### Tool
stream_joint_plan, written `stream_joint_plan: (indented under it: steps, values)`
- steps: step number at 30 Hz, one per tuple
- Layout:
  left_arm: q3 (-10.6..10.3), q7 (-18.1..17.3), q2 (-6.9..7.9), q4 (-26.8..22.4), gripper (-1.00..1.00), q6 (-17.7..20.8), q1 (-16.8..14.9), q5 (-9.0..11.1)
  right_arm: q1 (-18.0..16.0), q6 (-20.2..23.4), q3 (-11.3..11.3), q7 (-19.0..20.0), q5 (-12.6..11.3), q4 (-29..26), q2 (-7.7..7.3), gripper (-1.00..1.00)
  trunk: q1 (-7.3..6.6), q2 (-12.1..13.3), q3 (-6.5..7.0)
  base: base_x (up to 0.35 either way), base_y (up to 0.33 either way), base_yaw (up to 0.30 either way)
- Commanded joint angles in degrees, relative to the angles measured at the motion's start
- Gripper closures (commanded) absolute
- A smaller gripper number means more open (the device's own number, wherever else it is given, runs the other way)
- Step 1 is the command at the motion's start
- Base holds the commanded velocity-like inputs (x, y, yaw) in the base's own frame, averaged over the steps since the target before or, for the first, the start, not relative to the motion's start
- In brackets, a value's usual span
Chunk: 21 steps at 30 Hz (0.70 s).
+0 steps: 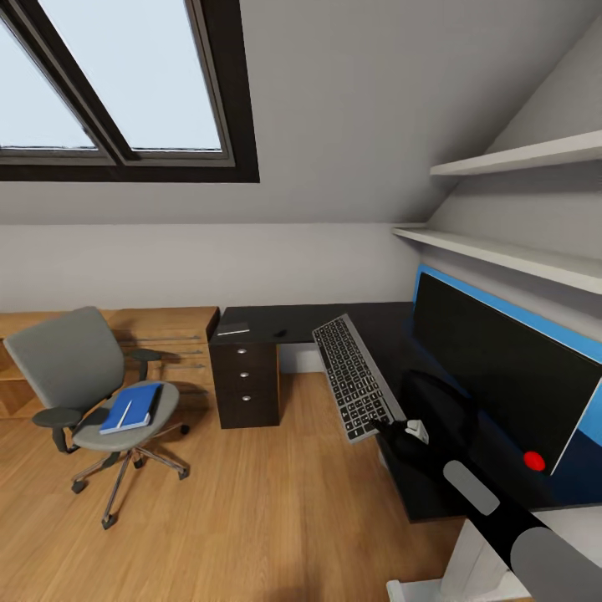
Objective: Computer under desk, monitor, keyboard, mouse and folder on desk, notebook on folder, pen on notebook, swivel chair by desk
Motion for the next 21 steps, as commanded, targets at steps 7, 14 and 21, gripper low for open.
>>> stream_joint_plan:
  steps: [7,14,21]
  values:
    - [-0.36,0.26,0.26,-6.88,-1.0,-0.03,0.01,0.47,-0.07,0.1,0.27,0.09,-0.54,0.01,-0.06,1.0,0.02,-0.08,-0.09,0.0,0.0,0.0]
    - [-0.31,0.56,0.4,-8.32,-1.0,0.05,0.01,0.67,-0.07,0.1,0.21,0.05,-0.54,0.01,-0.09,1.0,0.02,-0.08,-0.09,0.0,0.0,0.0]
    - [-0.29,1.16,0.4,-5.3,-1.0,-0.01,0.01,0.94,-0.07,-0.04,0.36,0.0,-1.33,0.58,0.19,1.0,0.02,-0.08,-0.02,0.0,0.0,-0.126]
